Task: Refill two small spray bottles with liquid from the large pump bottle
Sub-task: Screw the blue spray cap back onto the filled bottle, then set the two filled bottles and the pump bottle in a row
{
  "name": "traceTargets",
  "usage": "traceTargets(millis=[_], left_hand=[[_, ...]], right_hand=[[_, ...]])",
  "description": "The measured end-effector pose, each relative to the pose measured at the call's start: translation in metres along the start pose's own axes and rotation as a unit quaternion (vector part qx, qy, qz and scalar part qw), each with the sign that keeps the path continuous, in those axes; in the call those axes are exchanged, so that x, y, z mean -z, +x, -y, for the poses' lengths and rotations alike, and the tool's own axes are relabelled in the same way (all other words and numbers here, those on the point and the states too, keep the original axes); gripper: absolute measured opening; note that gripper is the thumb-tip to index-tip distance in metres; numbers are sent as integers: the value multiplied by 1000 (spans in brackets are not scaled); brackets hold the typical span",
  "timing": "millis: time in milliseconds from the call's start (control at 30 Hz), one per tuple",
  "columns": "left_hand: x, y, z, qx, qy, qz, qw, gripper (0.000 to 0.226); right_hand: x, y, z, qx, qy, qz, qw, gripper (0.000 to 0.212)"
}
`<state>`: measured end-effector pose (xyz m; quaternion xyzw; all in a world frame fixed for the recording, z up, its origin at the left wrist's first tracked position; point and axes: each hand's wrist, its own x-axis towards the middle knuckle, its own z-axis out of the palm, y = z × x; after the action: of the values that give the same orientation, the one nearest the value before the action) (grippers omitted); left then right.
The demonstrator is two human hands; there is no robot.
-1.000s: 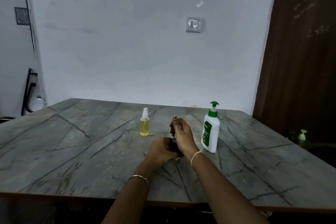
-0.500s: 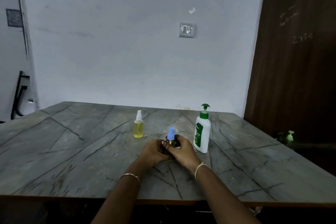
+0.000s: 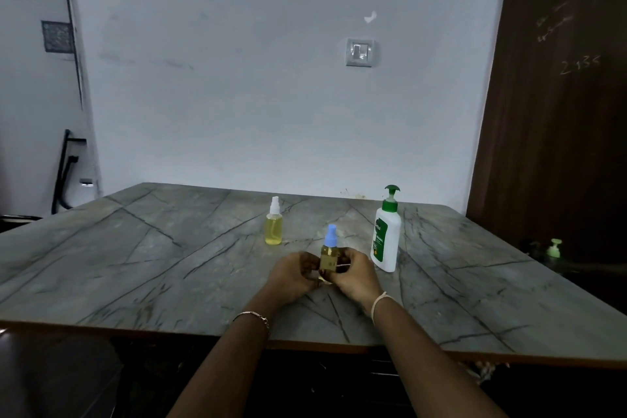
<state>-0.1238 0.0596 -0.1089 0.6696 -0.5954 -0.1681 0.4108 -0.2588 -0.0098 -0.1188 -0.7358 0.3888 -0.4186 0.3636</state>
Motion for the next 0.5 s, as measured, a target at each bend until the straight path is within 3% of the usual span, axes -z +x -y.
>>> traceTargets(millis=[333,500], left_hand=[[17,-6,10,29,-36,-40,998,31],[27,4,17,45,-42,-99,993,18]], right_hand=[[-3,0,2,14,-66,-2,998,32],[-5,7,0,26,-75,-15,997,31]])
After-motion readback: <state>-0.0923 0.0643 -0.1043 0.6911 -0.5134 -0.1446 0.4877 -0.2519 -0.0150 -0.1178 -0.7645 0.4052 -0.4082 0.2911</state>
